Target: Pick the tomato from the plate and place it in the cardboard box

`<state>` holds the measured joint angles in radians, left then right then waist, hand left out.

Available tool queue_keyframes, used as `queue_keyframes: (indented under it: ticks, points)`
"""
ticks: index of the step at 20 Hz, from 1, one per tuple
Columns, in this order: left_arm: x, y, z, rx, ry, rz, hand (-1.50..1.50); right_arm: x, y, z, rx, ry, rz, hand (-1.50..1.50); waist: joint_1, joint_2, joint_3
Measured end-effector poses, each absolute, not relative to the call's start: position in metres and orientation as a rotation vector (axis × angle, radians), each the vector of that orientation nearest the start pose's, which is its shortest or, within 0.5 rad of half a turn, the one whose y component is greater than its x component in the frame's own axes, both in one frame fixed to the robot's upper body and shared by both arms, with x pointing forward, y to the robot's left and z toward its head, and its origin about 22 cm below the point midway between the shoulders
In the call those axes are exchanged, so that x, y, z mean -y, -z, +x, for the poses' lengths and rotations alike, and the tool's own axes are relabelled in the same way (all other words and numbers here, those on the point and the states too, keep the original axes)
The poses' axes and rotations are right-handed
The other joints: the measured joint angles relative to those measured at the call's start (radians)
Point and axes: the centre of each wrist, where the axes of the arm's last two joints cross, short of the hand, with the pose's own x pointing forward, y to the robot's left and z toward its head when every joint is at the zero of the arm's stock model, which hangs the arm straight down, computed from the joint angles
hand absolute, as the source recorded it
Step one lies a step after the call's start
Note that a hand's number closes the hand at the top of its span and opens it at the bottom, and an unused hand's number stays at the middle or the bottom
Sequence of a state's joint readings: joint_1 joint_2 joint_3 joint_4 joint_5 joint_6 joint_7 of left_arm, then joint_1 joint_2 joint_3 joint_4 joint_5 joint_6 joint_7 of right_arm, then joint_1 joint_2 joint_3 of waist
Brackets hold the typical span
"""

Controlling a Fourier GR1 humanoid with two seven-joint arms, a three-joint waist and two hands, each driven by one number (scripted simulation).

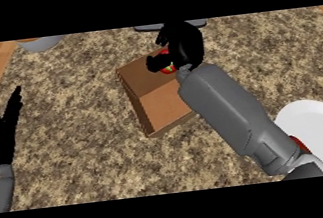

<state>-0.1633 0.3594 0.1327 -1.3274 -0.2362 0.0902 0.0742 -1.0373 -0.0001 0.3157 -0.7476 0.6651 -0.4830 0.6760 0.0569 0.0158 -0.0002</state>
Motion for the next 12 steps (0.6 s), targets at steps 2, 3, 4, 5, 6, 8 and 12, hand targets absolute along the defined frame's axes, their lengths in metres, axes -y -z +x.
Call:
queue_keyframes:
  ticks: [2,3,4,5,6,8,12]
  points:
    - [-0.341,-0.024,0.282,1.404,0.259,0.611,0.0,0.045,-0.108,0.413,1.388,-0.503,-0.837,-1.5,0.005,0.002,0.0]
    - [-0.341,-0.024,0.282,1.404,0.262,0.609,0.0,0.047,-0.102,0.414,1.381,-0.495,-0.824,-1.5,0.007,0.001,0.0]
    - [-0.344,-0.024,0.281,1.406,0.262,0.613,0.0,0.048,-0.099,0.416,1.383,-0.488,-0.809,-1.5,0.007,0.001,0.0]
    - [-0.345,-0.023,0.28,1.407,0.263,0.61,0.0,0.049,-0.097,0.418,1.39,-0.478,-0.803,-1.5,0.01,0.001,0.0]
    - [-0.343,-0.021,0.281,1.405,0.262,0.609,0.0,0.05,-0.096,0.419,1.405,-0.466,-0.792,-1.5,0.01,0.0,0.0]
    - [-0.342,-0.023,0.285,1.409,0.263,0.61,0.0,0.049,-0.098,0.422,1.435,-0.45,-0.784,-1.5,0.013,0.0,-0.001]
    - [-0.34,-0.021,0.283,1.407,0.259,0.609,0.0,0.049,-0.096,0.422,1.536,-0.377,-0.772,-1.5,0.008,-0.002,-0.001]
